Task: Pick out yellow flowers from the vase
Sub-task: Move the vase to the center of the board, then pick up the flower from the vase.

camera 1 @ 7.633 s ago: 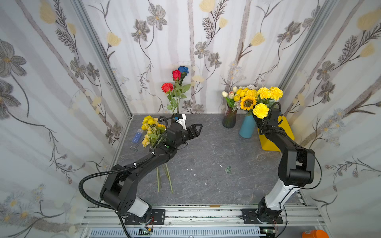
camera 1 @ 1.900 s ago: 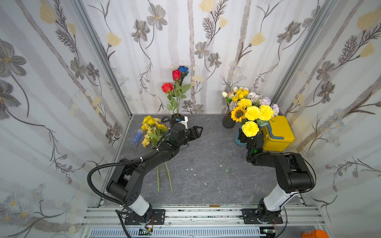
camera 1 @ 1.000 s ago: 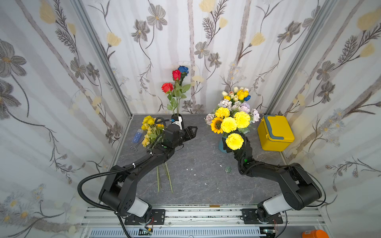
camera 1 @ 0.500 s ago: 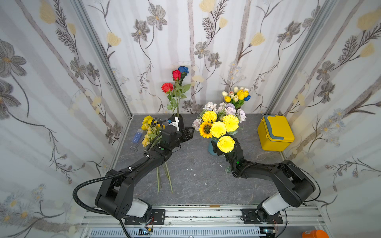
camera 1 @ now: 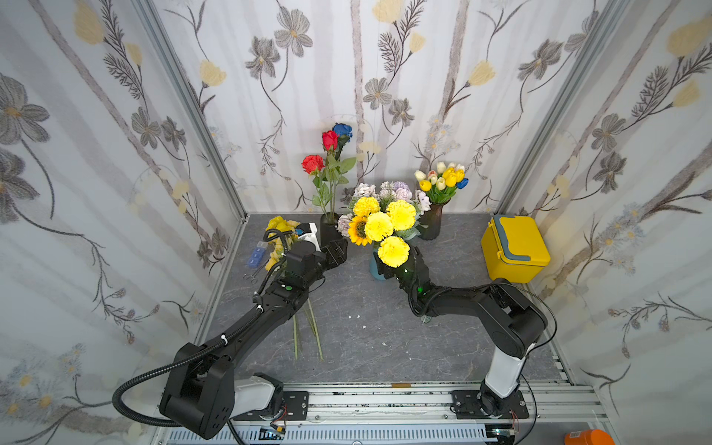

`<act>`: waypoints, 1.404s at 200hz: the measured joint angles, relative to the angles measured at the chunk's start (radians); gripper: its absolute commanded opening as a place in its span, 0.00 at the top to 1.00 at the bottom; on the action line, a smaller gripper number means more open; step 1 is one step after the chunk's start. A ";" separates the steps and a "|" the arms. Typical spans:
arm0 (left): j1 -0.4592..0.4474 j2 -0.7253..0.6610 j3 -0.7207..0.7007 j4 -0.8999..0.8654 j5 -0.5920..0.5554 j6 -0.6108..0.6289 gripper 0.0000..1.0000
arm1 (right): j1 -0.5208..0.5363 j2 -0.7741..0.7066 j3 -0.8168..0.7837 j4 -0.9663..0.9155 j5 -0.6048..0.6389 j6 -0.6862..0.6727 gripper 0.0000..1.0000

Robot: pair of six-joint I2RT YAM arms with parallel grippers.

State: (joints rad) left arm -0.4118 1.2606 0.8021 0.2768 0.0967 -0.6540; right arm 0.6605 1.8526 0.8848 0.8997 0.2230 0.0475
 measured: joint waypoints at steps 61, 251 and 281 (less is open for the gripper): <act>0.023 -0.079 -0.043 -0.034 -0.026 0.028 0.21 | -0.001 0.090 0.116 -0.015 0.003 -0.003 0.19; 0.027 -0.128 -0.066 -0.054 -0.021 0.077 0.21 | 0.017 -0.143 -0.205 0.116 -0.012 0.031 0.10; 0.027 -0.210 -0.129 -0.077 -0.024 0.101 0.21 | 0.035 -0.239 -0.349 0.226 -0.050 0.035 0.18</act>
State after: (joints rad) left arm -0.3843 1.0508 0.6735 0.1997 0.0723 -0.5529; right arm 0.6956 1.6138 0.5354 1.1255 0.1726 0.0822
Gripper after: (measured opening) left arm 0.791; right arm 0.847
